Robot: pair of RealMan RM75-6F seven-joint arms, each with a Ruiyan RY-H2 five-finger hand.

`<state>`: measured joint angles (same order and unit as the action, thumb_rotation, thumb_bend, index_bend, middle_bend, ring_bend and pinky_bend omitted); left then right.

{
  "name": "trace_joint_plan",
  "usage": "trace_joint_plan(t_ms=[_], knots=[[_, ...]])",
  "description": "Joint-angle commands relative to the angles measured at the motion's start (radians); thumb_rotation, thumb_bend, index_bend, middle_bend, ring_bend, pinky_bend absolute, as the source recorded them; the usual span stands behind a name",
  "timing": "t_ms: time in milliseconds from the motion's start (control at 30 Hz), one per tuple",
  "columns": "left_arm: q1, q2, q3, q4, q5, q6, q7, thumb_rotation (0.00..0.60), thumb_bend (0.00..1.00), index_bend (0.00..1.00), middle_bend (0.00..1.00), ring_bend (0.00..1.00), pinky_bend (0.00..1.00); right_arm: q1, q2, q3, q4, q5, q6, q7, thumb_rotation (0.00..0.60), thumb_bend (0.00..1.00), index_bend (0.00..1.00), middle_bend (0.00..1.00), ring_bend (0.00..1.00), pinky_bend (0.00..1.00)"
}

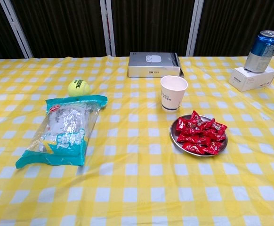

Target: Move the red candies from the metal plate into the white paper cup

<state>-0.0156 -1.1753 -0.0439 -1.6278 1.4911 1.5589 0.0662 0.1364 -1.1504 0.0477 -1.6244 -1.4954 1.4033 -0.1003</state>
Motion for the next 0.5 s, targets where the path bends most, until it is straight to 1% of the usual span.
trace_joint_plan(t_ms=[33, 300, 367, 433, 467, 500], knots=[[0.0, 0.001, 0.0, 0.0, 0.0, 0.0, -0.001, 0.6, 0.0, 0.0, 0.0, 0.0, 0.0, 0.001, 0.0, 0.0, 0.001, 0.001, -0.002, -0.001, 0.6, 0.22, 0.0, 0.0, 0.0, 0.1], [0.001, 0.002, 0.0, -0.006, 0.0, 0.001, -0.002, 0.6, 0.0, 0.0, 0.0, 0.0, 0.0, 0.002, 0.002, 0.004, -0.017, 0.008, -0.004, -0.002, 0.6, 0.22, 0.0, 0.0, 0.0, 0.11], [-0.001, 0.003, 0.0, -0.012, 0.0, -0.001, -0.001, 0.6, 0.0, 0.0, 0.0, 0.0, 0.0, 0.006, 0.005, 0.008, -0.033, 0.007, -0.005, -0.003, 0.6, 0.22, 0.0, 0.0, 0.0, 0.14], [-0.001, 0.005, 0.001, -0.015, -0.001, -0.005, 0.0, 0.6, 0.0, 0.0, 0.0, 0.0, 0.0, 0.012, 0.01, 0.015, -0.06, 0.001, -0.002, -0.001, 0.6, 0.22, 0.01, 0.05, 0.08, 0.29], [-0.001, 0.006, 0.003, -0.014, -0.001, -0.006, -0.002, 0.6, 0.0, 0.0, 0.0, 0.0, 0.0, 0.014, 0.012, 0.018, -0.071, -0.002, 0.0, -0.002, 0.6, 0.22, 0.03, 0.13, 0.19, 0.41], [-0.001, 0.007, 0.004, -0.013, 0.001, -0.008, -0.006, 0.6, 0.0, 0.0, 0.0, 0.0, 0.0, 0.019, 0.014, 0.025, -0.089, -0.007, 0.005, -0.006, 0.6, 0.22, 0.05, 0.24, 0.31, 0.54]])
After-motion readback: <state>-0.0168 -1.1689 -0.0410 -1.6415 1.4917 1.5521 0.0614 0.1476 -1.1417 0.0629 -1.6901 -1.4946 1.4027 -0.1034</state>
